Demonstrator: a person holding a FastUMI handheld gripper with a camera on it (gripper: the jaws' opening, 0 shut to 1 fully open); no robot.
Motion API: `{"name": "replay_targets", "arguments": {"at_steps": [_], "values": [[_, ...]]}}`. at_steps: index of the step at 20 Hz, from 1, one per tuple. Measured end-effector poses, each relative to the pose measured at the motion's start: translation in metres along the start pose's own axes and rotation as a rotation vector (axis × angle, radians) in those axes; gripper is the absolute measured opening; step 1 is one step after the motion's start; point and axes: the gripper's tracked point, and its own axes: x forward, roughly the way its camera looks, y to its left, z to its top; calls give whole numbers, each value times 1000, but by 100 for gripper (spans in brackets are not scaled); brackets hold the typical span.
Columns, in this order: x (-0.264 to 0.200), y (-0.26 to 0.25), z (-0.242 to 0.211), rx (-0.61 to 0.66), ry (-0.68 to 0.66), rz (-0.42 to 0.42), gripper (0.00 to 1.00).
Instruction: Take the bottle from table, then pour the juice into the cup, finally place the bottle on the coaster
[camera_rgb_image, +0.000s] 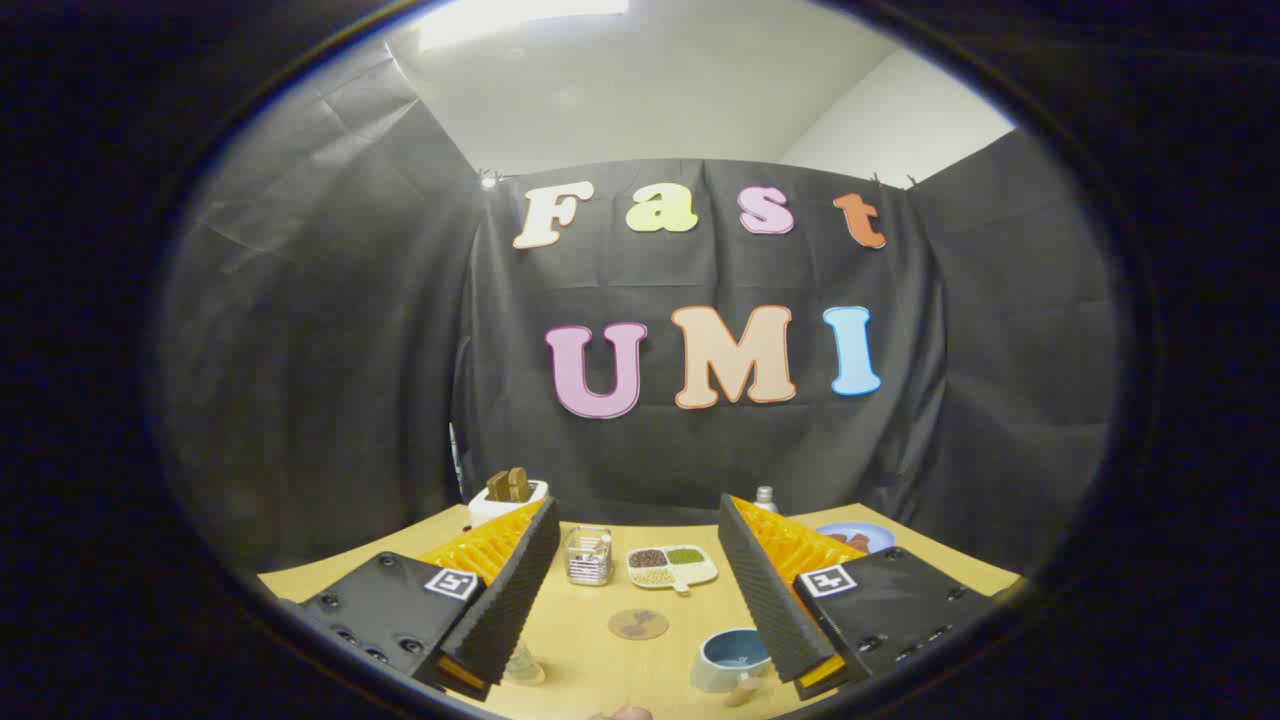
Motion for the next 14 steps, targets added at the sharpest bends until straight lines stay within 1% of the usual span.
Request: {"name": "replay_targets", "arguments": {"at_steps": [7, 9, 14], "values": [[-2, -6, 0, -7, -12, -20, 99], [-2, -5, 6, -17, -33, -18, 99], [1, -6, 3, -16, -33, -13, 99]]}}
